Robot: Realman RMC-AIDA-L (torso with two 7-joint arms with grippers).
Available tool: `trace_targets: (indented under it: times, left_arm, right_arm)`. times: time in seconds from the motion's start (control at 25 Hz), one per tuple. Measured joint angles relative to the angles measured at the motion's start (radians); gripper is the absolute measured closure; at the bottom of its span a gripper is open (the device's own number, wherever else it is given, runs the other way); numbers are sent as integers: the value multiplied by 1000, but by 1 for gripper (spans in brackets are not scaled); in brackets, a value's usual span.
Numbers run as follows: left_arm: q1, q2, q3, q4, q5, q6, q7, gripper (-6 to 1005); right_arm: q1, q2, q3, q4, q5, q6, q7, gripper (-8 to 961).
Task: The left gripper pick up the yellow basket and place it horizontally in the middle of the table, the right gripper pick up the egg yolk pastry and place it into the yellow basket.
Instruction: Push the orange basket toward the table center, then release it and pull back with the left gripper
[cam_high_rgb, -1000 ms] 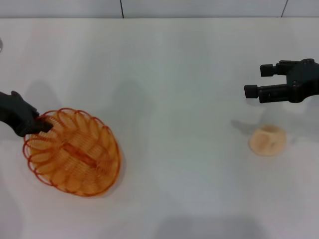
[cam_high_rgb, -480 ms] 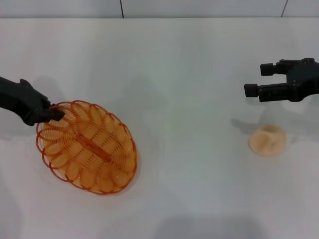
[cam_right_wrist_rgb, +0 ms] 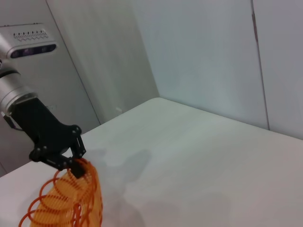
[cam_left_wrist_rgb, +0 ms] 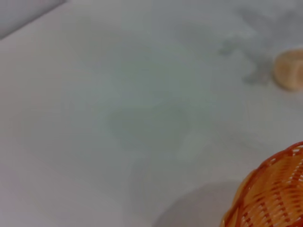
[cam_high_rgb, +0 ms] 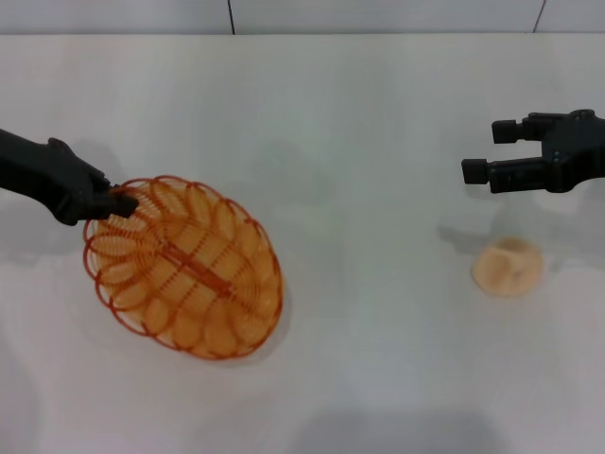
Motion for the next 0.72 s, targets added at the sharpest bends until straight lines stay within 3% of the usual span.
trace_targets:
  times: [0.24,0.4,0.72]
  left_arm:
    - [-14,-6,-49,1,-14,-6,-77,918]
    - [-26,-20,-48,4,-6,-31,-137,919]
    - [-49,-24,-16,2,0,-126,-372,919]
  right_arm:
    - [2,0,0,-3,0,0,0,82]
    - [2,0,1,-5,0,0,1,82]
    - [3,0,1,-6,0,1,4,82]
